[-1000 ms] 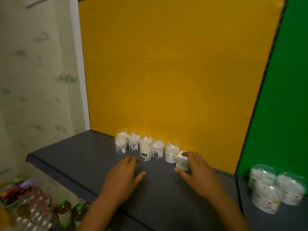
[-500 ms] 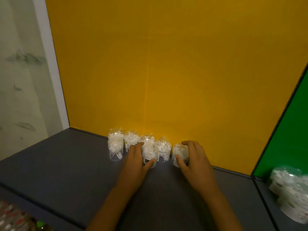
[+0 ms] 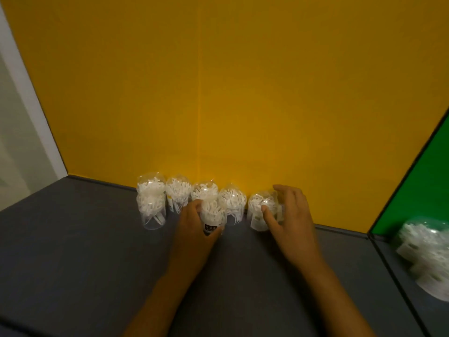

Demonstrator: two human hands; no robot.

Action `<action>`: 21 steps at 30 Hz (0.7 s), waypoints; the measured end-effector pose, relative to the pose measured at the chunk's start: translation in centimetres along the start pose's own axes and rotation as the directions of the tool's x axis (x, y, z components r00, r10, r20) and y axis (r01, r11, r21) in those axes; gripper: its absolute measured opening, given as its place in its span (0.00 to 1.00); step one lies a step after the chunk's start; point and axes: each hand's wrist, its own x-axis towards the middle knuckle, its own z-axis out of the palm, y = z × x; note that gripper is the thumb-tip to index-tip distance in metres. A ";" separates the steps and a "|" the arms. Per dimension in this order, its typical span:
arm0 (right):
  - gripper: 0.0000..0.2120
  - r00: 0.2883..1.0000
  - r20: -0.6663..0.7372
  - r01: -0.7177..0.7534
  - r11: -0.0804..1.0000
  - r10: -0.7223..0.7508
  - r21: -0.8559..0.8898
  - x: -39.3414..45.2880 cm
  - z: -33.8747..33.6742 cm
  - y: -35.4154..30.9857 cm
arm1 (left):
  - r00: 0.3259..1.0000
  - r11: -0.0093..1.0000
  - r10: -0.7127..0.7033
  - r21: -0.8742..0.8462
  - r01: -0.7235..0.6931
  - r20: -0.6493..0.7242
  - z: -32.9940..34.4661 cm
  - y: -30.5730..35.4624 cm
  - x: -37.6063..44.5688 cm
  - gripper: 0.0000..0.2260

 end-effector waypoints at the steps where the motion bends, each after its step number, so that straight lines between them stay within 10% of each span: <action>1: 0.22 1.000 -0.007 -0.011 1.000 0.012 0.010 0.1 0.0 0.2 | 1.000 0.999 -0.025 -0.045 0.025 -0.002 -0.1 0.2 0.0 0.34; 10: 0.25 0.997 0.052 -0.065 0.996 0.063 0.054 -0.2 0.4 1.1 | 0.977 0.649 -0.101 -0.732 0.209 0.189 -2.6 2.8 -0.6 0.22; 14: 0.29 0.994 0.108 -0.028 0.999 0.030 -0.018 -0.4 0.7 1.1 | 0.956 0.504 -0.097 -0.815 0.286 0.276 -2.6 3.1 -0.8 0.24; 21: 0.31 0.994 0.107 -0.031 0.999 0.034 -0.029 -0.5 0.8 0.5 | 0.955 0.552 -0.100 -0.783 0.287 0.279 -2.3 2.9 -0.4 0.17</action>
